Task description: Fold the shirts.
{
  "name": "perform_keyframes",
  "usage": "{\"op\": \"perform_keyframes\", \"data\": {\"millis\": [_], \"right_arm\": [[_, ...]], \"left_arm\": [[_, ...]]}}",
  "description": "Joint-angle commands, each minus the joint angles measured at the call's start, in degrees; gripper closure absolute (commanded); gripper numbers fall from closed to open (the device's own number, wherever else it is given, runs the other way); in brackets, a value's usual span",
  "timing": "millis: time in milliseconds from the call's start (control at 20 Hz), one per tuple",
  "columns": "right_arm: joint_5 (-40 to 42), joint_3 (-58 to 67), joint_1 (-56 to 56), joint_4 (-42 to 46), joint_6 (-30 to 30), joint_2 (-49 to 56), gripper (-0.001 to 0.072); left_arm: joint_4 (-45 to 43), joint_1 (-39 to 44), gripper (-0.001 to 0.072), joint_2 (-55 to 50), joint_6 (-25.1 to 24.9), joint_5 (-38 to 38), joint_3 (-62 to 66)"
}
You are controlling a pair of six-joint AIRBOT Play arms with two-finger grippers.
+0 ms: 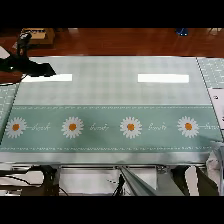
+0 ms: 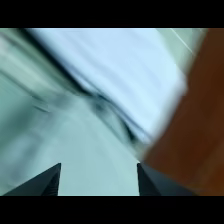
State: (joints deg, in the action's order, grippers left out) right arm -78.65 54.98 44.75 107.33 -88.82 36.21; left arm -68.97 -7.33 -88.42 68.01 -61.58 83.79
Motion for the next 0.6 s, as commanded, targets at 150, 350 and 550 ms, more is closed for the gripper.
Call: {"op": "perform_keyframes", "data": {"millis": [150, 350, 550], "right_arm": [[14.47, 0.07, -42.69, -6.6, -15.69, 14.23, 0.0141], [15.41, 4.0, -49.86, -15.34, -16.83, 26.6, 0.0109], [12.55, 11.13, -48.74, -24.72, -11.69, 31.5, 0.0111]], "left_arm": [[-19.1, 14.71, 0.0168, 0.07, 13.97, -10.8, 2.43], [-19.39, 21.03, 0.017, 0.5, 16.31, -10.93, 2.38], [-19.3, 24.37, 0.0261, 2.27, 21.84, -7.96, -3.1]]}}
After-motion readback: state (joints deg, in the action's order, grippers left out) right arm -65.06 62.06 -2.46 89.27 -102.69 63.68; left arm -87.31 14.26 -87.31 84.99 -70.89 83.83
